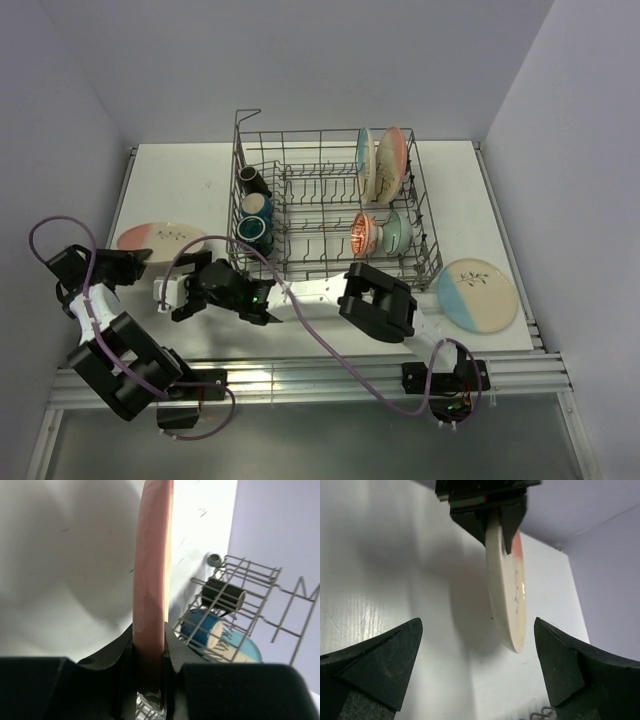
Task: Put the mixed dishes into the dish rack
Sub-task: Grab a plate with the left arm, then pass the plate from the left arm to the right
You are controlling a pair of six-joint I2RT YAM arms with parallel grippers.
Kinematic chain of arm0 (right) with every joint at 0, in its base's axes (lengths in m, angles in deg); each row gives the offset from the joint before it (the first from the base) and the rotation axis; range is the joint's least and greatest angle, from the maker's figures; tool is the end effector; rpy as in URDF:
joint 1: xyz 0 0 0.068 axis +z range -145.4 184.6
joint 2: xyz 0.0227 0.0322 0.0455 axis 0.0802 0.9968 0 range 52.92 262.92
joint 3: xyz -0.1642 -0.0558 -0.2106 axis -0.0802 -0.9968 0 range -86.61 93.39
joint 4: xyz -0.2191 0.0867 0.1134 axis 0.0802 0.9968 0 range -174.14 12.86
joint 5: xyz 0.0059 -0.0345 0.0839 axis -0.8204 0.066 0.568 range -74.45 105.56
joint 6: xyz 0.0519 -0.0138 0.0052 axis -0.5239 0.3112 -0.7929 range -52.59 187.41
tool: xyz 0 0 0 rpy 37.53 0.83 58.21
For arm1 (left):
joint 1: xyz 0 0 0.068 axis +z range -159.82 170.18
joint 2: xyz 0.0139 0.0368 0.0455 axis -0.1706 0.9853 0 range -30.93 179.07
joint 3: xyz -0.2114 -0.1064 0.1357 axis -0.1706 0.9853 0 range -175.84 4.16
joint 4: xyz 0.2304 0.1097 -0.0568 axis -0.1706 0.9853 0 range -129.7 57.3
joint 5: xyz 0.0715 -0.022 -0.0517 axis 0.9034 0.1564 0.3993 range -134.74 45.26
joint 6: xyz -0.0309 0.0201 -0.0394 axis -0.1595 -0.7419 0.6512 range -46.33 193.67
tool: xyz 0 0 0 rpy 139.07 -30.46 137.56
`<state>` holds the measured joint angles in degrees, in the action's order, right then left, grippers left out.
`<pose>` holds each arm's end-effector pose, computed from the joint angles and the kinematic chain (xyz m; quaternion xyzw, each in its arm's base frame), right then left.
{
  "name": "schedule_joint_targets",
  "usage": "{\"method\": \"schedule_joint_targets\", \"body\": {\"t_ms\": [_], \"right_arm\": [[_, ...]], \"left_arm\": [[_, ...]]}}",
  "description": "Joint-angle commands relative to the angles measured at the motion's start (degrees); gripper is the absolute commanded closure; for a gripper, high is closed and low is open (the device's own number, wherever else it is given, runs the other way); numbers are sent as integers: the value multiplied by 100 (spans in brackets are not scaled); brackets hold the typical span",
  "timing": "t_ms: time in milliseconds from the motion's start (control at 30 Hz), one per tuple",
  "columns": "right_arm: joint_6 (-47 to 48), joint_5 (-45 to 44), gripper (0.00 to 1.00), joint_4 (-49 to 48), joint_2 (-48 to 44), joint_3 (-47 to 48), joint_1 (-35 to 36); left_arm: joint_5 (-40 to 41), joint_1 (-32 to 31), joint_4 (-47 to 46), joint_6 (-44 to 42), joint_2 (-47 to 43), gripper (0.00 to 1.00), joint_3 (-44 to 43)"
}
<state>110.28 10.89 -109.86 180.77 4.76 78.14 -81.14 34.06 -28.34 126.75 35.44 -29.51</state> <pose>0.1507 0.5001 0.2041 -0.6405 0.4275 0.1382 0.6228 0.1779 0.1418 0.2021 -0.5741 0.6710 -0.3164 0.3465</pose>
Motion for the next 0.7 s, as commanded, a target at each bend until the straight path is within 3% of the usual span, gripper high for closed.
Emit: {"method": "schedule_joint_targets", "body": {"t_ms": [0,267,667], "right_arm": [[10,-8,0,-750,-813,-216,11],[888,149,0,-2058,-1245,-1242,11],[1698,651,0,-5337,-1245,-2370,3]], "left_arm": [[-569,51,-1082,545,-230,100,-386],[-1070,59,-1917,1037,-282,100,-597],[-1457,59,-3032,1731,-247,100,-500]]}}
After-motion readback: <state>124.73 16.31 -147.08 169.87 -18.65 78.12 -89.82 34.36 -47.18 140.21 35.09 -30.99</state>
